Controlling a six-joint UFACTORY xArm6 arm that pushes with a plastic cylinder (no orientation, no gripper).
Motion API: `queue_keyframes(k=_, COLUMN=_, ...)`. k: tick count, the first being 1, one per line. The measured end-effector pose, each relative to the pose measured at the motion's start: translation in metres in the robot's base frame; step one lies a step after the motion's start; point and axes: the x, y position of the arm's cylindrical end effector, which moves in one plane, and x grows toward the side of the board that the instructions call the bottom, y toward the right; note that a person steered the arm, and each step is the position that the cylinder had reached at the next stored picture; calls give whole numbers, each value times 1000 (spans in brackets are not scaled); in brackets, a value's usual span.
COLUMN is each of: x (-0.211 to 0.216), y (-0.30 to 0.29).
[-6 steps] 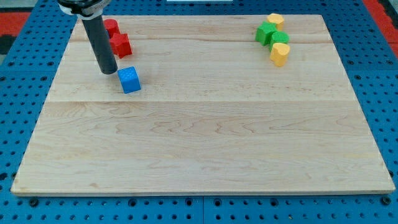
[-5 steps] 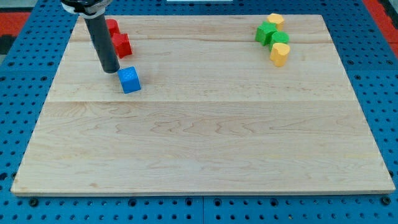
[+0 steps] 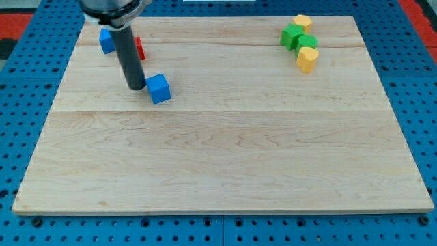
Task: Move blue cube towards bottom
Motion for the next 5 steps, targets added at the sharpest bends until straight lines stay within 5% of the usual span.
queue_keyframes(k=2, x=1, y=22)
queue_keyframes(k=3, x=42, y=11)
queue_keyframes(k=5, x=3, y=0)
